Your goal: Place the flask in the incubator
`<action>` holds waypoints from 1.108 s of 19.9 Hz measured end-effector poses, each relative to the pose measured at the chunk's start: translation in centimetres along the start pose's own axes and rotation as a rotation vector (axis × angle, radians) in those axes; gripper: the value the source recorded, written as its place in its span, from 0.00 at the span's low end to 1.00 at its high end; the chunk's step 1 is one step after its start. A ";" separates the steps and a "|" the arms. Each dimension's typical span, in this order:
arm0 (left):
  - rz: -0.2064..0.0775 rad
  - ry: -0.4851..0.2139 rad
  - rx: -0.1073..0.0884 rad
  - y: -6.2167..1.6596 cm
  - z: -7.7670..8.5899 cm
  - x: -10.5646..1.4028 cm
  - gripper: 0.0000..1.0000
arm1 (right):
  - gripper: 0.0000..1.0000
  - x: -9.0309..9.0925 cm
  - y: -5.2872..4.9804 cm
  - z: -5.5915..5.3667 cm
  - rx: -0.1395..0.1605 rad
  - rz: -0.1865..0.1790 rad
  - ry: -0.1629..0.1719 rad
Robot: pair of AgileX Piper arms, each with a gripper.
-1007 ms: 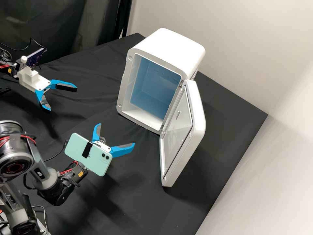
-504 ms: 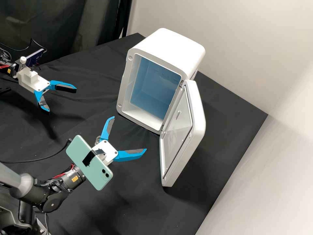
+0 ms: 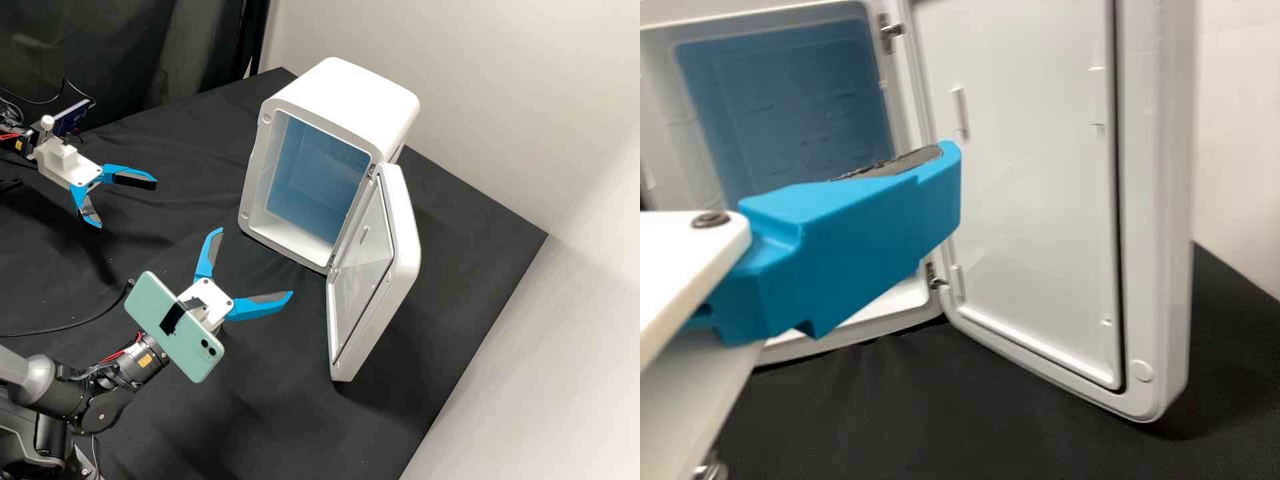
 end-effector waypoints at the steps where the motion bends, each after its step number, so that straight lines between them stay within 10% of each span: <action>1: 0.000 0.000 0.000 0.00 0.0 0.0 1.00 | 1.00 -0.1 -0.1 -0.2 -0.015 -0.014 0.014; 10: 0.000 0.000 0.000 0.00 0.0 0.0 1.00 | 1.00 -1.4 -1.5 0.2 -0.253 -0.263 0.002; 14: 0.000 0.000 0.000 0.00 0.0 0.0 1.00 | 1.00 -1.7 -1.9 1.0 -0.274 -0.335 -0.027; 22: -0.003 -0.007 -0.007 -0.03 0.1 0.0 1.00 | 1.00 -2.7 -3.8 6.2 -0.292 -0.603 -0.073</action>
